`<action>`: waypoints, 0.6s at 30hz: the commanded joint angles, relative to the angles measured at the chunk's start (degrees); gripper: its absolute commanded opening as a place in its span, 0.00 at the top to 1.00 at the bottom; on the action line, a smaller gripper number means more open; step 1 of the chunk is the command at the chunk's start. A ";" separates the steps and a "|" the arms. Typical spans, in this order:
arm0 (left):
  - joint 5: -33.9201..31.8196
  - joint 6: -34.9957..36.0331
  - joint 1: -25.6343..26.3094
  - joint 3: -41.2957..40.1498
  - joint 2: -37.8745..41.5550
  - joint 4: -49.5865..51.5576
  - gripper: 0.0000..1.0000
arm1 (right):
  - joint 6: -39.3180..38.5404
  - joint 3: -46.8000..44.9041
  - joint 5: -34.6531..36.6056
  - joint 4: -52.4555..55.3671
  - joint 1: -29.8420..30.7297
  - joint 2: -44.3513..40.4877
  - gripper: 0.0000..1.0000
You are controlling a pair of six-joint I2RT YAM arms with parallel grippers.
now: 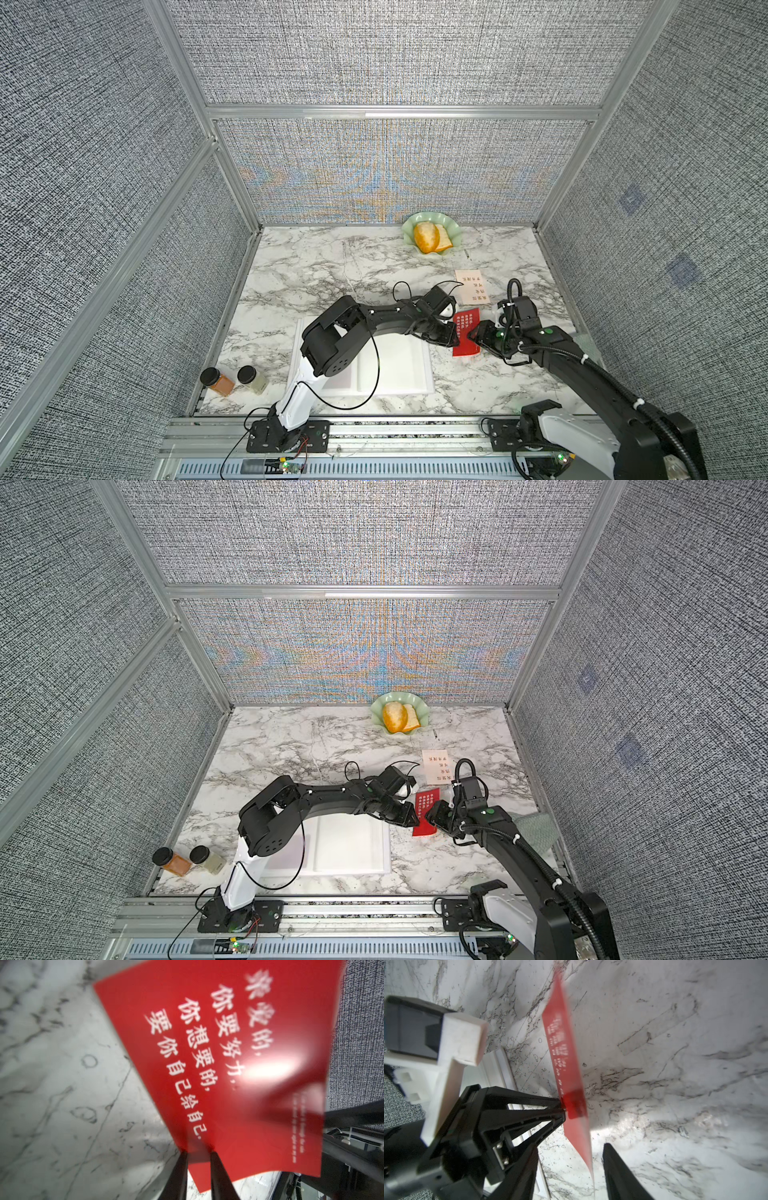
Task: Place the photos into the photo albums
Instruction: Pick up the photo at the center of the board.
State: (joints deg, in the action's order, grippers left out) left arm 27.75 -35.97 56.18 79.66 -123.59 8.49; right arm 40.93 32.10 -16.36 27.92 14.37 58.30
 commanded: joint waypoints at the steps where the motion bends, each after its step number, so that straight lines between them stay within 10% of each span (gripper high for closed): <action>1: -3.43 1.03 -0.44 -0.82 -0.35 6.20 0.76 | 2.01 -0.66 0.07 -1.12 0.08 -1.08 0.50; 18: -2.10 0.72 -0.94 -1.90 0.43 5.14 0.77 | 0.90 -0.20 -3.44 -8.29 0.08 5.33 0.84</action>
State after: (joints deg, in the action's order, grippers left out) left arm 28.71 -35.81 55.57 78.61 -123.17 7.64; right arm 42.02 31.55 -18.39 21.93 14.37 63.18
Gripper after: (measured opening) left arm 0.232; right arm 0.171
